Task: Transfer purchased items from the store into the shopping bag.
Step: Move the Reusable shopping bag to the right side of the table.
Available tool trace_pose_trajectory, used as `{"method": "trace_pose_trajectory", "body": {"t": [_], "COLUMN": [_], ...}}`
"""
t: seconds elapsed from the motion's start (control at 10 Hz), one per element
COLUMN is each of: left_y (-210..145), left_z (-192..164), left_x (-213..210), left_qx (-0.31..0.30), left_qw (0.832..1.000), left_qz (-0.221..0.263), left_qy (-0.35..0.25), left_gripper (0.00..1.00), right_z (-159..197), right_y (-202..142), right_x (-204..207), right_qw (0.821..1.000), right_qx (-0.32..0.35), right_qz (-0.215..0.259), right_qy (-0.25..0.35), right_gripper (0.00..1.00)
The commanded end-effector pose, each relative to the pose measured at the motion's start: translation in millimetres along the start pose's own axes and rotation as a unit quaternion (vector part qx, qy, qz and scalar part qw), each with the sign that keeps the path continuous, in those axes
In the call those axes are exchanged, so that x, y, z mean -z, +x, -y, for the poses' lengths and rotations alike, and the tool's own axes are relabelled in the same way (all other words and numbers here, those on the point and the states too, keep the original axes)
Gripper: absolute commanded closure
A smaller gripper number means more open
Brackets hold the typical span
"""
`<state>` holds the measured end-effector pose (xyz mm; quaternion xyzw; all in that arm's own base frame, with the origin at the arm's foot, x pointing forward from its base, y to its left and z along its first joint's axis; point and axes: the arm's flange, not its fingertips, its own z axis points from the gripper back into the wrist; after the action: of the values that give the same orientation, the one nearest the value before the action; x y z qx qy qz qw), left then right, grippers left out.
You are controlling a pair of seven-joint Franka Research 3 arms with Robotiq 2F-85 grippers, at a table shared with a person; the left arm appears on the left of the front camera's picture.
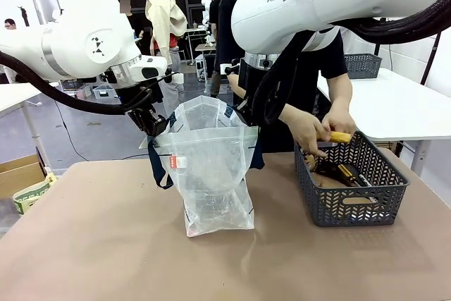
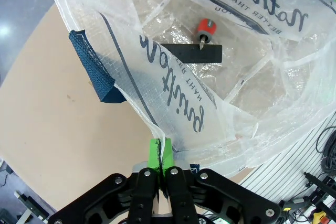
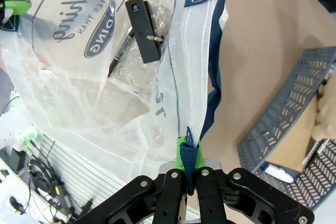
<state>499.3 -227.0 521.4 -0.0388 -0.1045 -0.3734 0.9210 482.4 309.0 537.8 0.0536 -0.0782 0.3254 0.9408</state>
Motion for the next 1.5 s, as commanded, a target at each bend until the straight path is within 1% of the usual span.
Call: {"method": "trace_pose_trajectory", "body": {"t": [0.0, 1.4], "left_y": [-1.5, -1.5], "left_z": [-1.0, -1.0], "left_x": [1.0, 1.0], "left_qx": [0.001, 0.001], "left_qw": [1.000, 1.000], "left_qz": [-0.002, -0.002], "left_qy": [0.002, 0.002], "left_gripper": [1.00, 1.00], "right_z": [1.1, 1.1], "right_y": [-0.2, -0.2], "right_x": [-0.1, -0.1], "right_qw": [1.000, 1.000], "right_qx": [-0.007, -0.007], "right_qz": [-0.001, -0.001], "right_qy": [0.000, 0.000], "right_gripper": [1.00, 1.00]}}
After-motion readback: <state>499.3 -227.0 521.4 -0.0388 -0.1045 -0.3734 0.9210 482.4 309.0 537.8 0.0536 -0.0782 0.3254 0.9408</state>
